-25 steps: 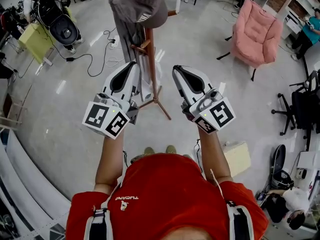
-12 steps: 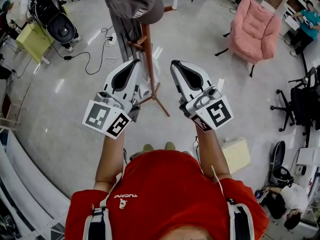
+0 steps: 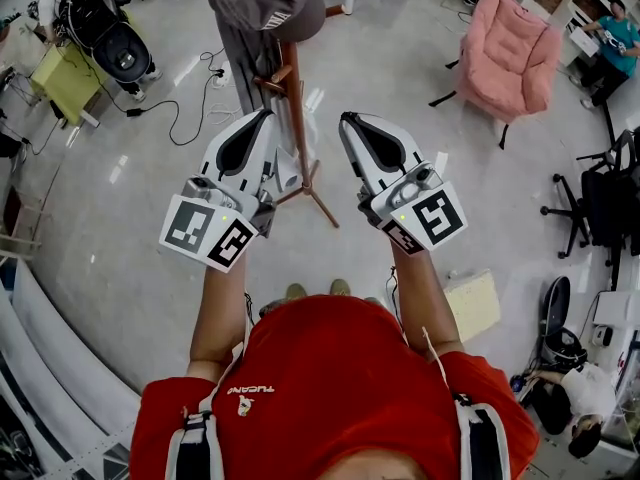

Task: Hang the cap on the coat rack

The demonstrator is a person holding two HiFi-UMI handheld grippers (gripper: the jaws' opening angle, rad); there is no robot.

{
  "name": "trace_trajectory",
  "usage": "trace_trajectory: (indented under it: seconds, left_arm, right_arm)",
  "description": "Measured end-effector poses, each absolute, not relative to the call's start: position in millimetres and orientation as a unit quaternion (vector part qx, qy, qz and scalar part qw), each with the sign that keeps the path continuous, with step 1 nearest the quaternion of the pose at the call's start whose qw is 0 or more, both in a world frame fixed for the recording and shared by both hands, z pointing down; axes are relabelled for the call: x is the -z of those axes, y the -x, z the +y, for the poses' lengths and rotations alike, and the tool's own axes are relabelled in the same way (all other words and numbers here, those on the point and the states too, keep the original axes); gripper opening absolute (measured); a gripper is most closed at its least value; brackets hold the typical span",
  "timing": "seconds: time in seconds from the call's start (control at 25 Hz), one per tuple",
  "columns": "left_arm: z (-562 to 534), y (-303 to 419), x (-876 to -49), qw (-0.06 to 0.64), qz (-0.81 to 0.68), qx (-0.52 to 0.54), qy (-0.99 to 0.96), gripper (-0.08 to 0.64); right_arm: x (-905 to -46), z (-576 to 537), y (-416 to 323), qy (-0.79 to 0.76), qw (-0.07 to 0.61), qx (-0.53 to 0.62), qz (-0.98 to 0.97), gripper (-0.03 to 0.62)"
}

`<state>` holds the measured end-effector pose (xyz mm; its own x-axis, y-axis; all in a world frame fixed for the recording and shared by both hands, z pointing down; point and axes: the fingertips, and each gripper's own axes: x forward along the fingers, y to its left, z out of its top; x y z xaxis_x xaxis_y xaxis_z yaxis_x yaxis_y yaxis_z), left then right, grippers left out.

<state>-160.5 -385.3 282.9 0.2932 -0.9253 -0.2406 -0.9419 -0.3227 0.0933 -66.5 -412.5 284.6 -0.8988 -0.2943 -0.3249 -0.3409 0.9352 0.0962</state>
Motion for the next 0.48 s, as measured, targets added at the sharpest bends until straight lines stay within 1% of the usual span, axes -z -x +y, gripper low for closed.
trace_trajectory:
  seconds: [0.48]
  left_arm:
    - [-384.3,160.9,-279.8,0.033,0.579,-0.123,0.805,0.008]
  right_arm:
    - [-281.3,-411.3,68.9,0.163,0.152,-0.076,0.972,0.023]
